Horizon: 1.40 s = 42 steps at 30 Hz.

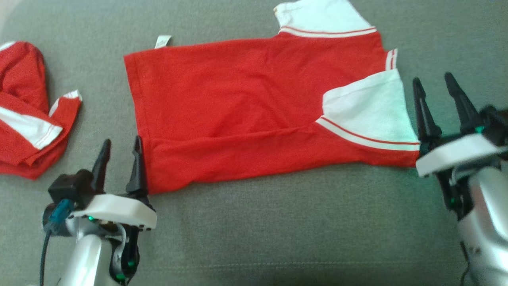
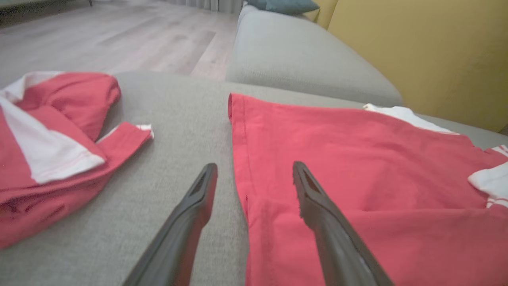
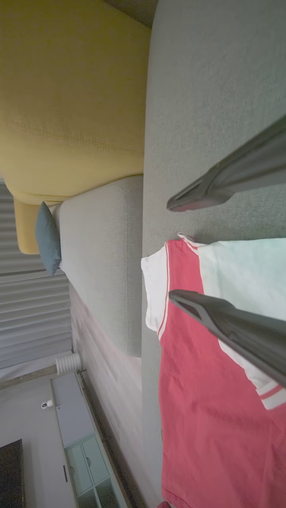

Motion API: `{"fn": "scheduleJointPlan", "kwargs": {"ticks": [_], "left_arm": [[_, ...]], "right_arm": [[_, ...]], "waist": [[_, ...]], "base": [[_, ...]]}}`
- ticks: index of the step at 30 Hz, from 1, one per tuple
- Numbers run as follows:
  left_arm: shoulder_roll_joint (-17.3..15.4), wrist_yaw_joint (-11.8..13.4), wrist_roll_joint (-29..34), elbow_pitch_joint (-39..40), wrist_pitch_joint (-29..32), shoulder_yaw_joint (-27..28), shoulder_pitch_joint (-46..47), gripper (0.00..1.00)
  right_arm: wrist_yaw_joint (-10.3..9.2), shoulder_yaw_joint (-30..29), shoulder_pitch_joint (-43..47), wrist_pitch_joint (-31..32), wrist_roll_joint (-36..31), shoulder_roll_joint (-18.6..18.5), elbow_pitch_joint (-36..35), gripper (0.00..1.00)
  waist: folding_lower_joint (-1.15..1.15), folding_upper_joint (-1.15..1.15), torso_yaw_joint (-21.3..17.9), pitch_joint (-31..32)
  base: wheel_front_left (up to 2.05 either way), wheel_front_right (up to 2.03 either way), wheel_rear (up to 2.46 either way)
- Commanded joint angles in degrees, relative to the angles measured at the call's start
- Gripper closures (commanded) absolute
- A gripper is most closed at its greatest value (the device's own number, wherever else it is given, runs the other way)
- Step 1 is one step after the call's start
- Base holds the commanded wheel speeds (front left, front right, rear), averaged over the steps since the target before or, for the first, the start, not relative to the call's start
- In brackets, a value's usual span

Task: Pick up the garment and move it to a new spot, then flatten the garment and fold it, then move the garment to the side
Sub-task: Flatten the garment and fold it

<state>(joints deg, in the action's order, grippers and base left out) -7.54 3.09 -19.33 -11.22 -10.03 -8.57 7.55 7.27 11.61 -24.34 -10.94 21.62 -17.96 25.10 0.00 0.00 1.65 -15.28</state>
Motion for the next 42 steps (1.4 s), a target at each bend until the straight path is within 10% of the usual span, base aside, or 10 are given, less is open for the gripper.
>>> {"fn": "scheduleJointPlan", "kwargs": {"ticks": [1, 18, 42], "left_arm": [[-1.0, 0.7, 1.1, 2.6, -1.4, 2.1, 1.2, 0.00], [-1.8, 6.3, 9.0, 8.9, -4.3, -0.5, -5.5, 0.00], [-1.4, 5.5, 4.8, 2.3, 1.8, -0.9, -4.7, 0.00]], "right_arm": [[0.22, -0.7, 1.6, -0.8, -1.5, 0.6, -3.4, 0.00], [0.22, -8.5, 24.6, 10.3, -11.0, 11.3, -29.8, 0.00], [0.22, -10.2, 22.1, 18.2, -10.3, 9.9, -24.5, 0.00]], "waist": [[0.00, 0.00, -0.6, 1.2], [0.00, 0.00, -3.7, 7.1], [0.00, 0.00, -3.4, 2.9]], "base": [[0.00, 0.00, 0.00], [0.00, 0.00, 0.00], [0.00, 0.00, 0.00]]}}
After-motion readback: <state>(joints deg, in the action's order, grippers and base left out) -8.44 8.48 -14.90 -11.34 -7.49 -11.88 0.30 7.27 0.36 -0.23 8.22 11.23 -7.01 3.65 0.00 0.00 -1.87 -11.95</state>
